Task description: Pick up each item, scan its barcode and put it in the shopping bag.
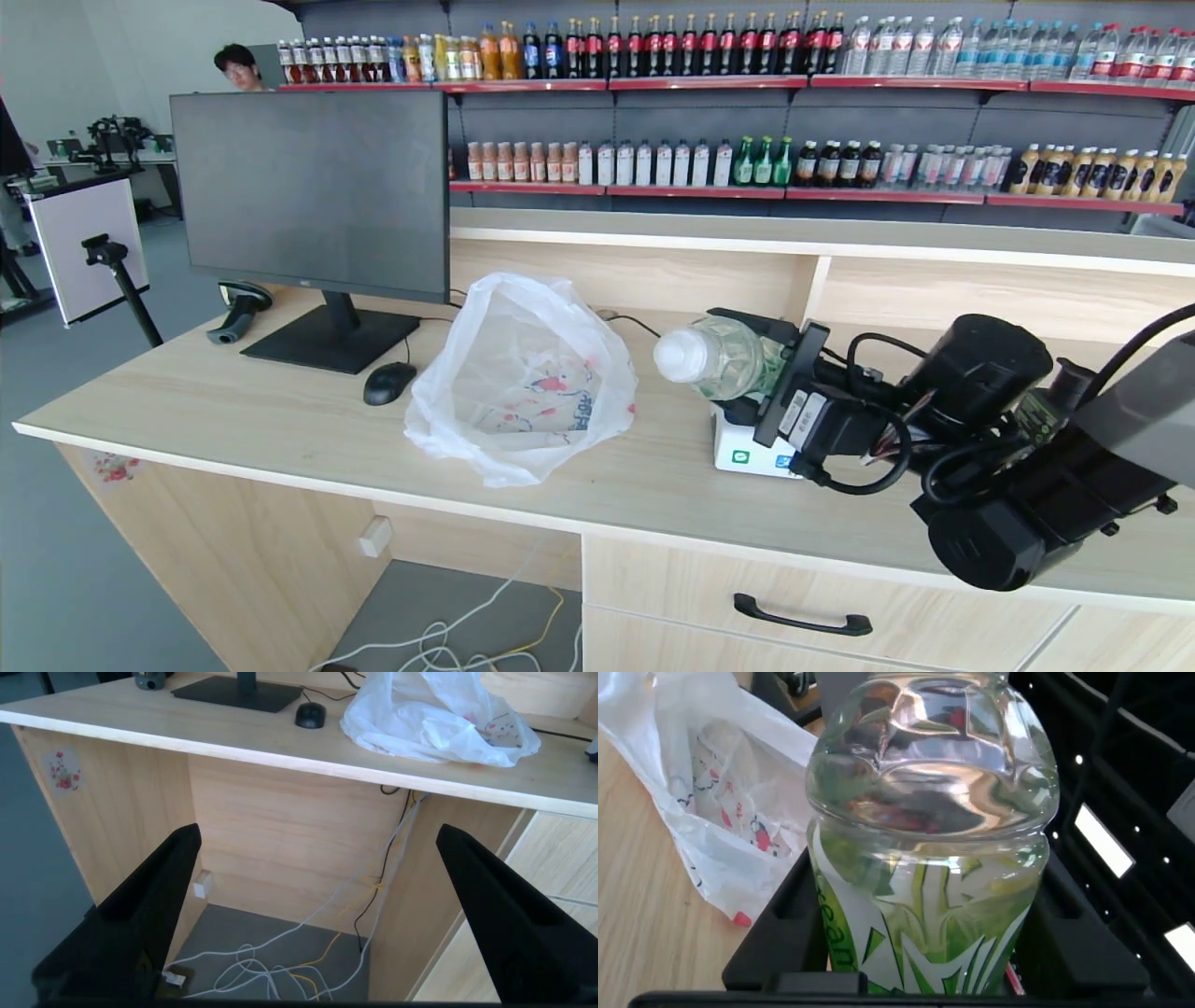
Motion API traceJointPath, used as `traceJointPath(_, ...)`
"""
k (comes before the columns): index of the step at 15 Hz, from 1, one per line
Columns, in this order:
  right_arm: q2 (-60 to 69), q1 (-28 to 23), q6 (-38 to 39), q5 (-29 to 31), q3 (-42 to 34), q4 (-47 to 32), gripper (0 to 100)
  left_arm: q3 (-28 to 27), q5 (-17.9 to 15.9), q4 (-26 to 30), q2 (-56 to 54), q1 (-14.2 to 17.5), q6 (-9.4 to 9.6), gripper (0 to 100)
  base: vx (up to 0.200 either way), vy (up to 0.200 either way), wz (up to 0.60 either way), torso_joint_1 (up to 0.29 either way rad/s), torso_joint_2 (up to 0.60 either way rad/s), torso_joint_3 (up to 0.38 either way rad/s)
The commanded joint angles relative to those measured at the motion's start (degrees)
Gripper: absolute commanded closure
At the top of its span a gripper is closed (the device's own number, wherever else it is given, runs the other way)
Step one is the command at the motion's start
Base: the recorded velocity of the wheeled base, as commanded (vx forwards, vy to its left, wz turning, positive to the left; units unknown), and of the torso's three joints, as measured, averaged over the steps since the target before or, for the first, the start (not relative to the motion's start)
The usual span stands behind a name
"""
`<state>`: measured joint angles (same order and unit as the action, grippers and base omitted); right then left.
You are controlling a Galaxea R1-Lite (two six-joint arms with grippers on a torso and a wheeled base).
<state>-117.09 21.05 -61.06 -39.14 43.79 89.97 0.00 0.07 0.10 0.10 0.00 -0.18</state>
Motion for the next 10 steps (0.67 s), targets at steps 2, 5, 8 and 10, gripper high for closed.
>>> traceJointPath(2, 7.5, 1.5, 6.7, 1.2, 4.2, 0.0, 100, 0.0, 0.0, 0.0, 0.0, 0.0, 0.01, 0, 0.0, 0.0, 0.0, 0.0, 0.0, 0.0)
traceJointPath(5, 13.0, 3.3, 13.5, 8.1, 5.6, 0.0, 100, 0.0, 0.0, 0.0, 0.0, 0.0, 0.09, 0, 0.0, 0.0, 0.0, 0.0, 0.0, 0.0)
traceJointPath(8, 14.6, 7.2, 19.8, 14.0, 7.3, 0.0, 100, 0.0, -0.1, 0.2, 0.0, 0.0, 0.27, 0, 0.0, 0.0, 0.0, 0.0, 0.0, 0.0)
traceJointPath(10, 15.0, 11.5, 27.0, 21.2, 7.5, 0.0, 100, 0.0, -0.1, 0.2, 0.0, 0.0, 0.27, 0, 0.0, 0.0, 0.0, 0.0, 0.0, 0.0)
